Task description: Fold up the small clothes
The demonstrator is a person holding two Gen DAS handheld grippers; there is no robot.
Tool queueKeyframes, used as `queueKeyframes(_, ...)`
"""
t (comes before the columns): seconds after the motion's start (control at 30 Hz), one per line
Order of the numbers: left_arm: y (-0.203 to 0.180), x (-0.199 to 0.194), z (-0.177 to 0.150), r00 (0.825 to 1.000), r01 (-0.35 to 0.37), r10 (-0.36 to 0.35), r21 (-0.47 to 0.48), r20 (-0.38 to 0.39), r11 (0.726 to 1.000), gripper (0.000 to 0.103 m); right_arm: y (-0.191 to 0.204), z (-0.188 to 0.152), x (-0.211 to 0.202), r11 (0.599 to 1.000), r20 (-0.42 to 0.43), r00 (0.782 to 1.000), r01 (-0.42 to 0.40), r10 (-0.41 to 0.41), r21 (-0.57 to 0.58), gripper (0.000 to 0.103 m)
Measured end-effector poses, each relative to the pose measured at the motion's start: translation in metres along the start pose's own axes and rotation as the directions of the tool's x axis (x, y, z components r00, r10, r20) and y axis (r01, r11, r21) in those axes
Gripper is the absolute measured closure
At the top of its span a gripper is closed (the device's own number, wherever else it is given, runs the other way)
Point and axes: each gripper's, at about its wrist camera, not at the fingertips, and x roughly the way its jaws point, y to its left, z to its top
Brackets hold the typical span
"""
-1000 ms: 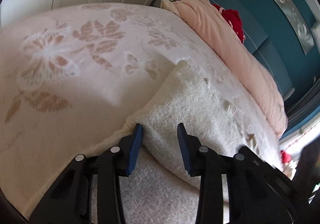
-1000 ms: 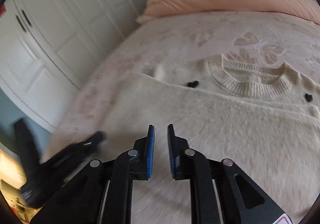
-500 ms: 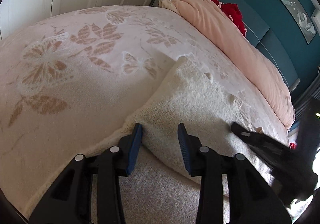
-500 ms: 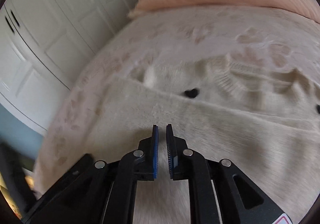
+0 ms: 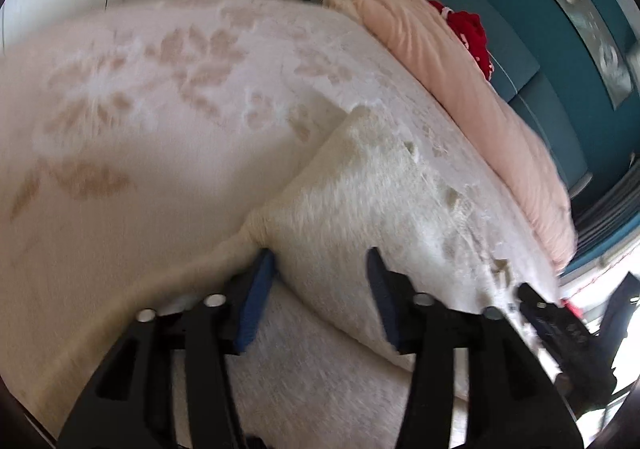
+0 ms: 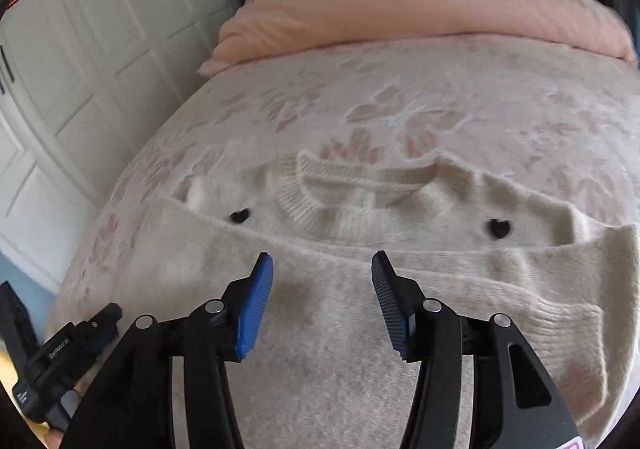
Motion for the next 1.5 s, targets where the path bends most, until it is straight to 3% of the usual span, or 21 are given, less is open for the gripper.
queueKeyframes(0.07,0.001,-0.002,-0.005,1.0,0.023,-0.023,-0.024,0.011,0.999,0.048,0.019,0.006,0.018,0.994,-0.016,1.0,-0.005,0.003,-0.105,0.031)
queueKeyframes(0.2,-0.001,-0.002,-0.009,1.0,0.024,-0.023,-0.02,0.02,1.0,0.047,0.044,0.006,0.058,0.972,-0.093,0.995,0.024,-0.047,-0.232,0.035)
queueKeyframes(0.23,-0.003,-0.001,-0.009,1.0,0.017,-0.017,-0.009,0.022,1.0,0.053,0.046,0.005,0.065,0.971,-0.118,0.992,0.005,-0.035,-0.241,0.069)
queueKeyframes(0.27,-0.004,0.001,-0.009,1.0,0.005,-0.006,0.009,0.024,1.0,0.059,0.047,0.005,0.067,0.973,-0.121,0.992,-0.012,-0.016,-0.229,0.09)
queueKeyframes(0.33,-0.001,0.009,-0.006,1.0,-0.015,0.014,0.016,0.02,1.0,0.082,0.041,0.015,0.057,0.985,-0.068,0.998,-0.016,0.004,-0.172,0.095)
queueKeyframes(0.4,0.006,0.015,-0.003,1.0,-0.01,0.01,-0.004,0.021,1.0,0.086,0.029,0.019,0.058,0.991,-0.032,0.999,0.01,-0.015,-0.132,0.095)
queueKeyframes(0.47,0.005,0.017,-0.002,1.0,-0.009,0.009,0.003,0.023,1.0,0.084,0.015,0.013,0.078,0.995,-0.111,0.993,0.022,-0.032,-0.092,0.093)
queueKeyframes(0.5,0.003,0.017,-0.003,0.999,-0.023,0.022,0.02,0.029,1.0,0.084,0.014,0.011,0.074,0.996,-0.1,0.995,0.019,-0.028,-0.083,0.093)
queueKeyframes(0.57,-0.001,0.014,-0.005,0.999,-0.04,0.038,0.034,0.038,0.999,0.084,0.016,0.006,0.041,0.999,-0.027,1.0,0.007,-0.008,-0.051,0.079)
queueKeyframes(0.7,-0.009,0.0,-0.011,0.999,-0.026,0.025,0.013,0.048,1.0,0.078,-0.01,-0.028,-0.031,0.999,0.07,0.998,0.005,-0.007,0.033,0.072)
queueKeyframes(0.77,-0.018,-0.007,-0.018,0.999,0.009,-0.01,0.023,0.043,1.0,0.073,-0.044,-0.056,-0.067,0.99,0.098,0.991,0.077,-0.089,0.118,0.061)
queueKeyframes(0.87,-0.034,-0.006,-0.031,0.999,0.041,-0.042,0.06,0.006,0.997,0.064,-0.097,-0.094,-0.106,0.941,0.096,0.959,0.238,-0.267,0.241,0.054)
queueKeyframes(0.97,-0.042,0.005,-0.04,0.999,0.031,-0.029,0.076,-0.031,0.997,0.064,-0.14,-0.111,-0.11,0.904,0.039,0.967,0.221,-0.252,0.366,0.052)
queueKeyframes(1.03,-0.043,0.008,-0.043,1.0,0.012,-0.01,0.092,-0.021,0.996,0.064,-0.15,-0.112,-0.098,0.913,0.029,0.985,0.148,-0.171,0.38,0.052)
queueKeyframes(1.1,-0.045,0.01,-0.043,1.0,-0.001,0.002,0.115,-0.011,0.993,0.064,-0.149,-0.108,-0.093,0.921,0.035,0.995,0.073,-0.093,0.383,0.09)
queueKeyframes(1.13,-0.045,0.01,-0.044,1.0,-0.001,0.002,0.12,-0.009,0.993,0.064,-0.148,-0.105,-0.104,0.916,0.092,0.993,0.031,-0.074,0.4,0.094)
queueKeyframes(1.2,-0.045,0.01,-0.044,1.0,-0.002,0.003,0.124,-0.005,0.992,0.064,-0.149,-0.102,-0.121,0.916,0.166,0.983,0.007,-0.08,0.401,0.095)
queueKeyframes(1.23,-0.046,0.009,-0.045,1.0,-0.002,0.002,0.123,-0.003,0.992,0.064,-0.155,-0.104,-0.124,0.916,0.16,0.98,0.047,-0.12,0.398,0.095)
queueKeyframes(1.3,-0.051,0.006,-0.049,1.0,0.011,-0.011,0.129,-0.002,0.992,0.064,-0.166,-0.111,-0.106,0.909,0.046,0.977,0.175,-0.207,0.378,0.094)
queueKeyframes(1.4,-0.06,0.005,-0.059,0.999,0.036,-0.032,0.147,-0.026,0.988,0.064,-0.166,-0.115,-0.107,0.913,0.036,0.977,0.183,-0.211,0.365,0.092)
queueKeyframes(1.5,-0.071,0.004,-0.072,0.996,0.076,-0.068,0.16,-0.058,0.984,0.064,-0.148,-0.095,-0.133,0.926,0.132,0.958,0.204,-0.256,0.317,0.074)
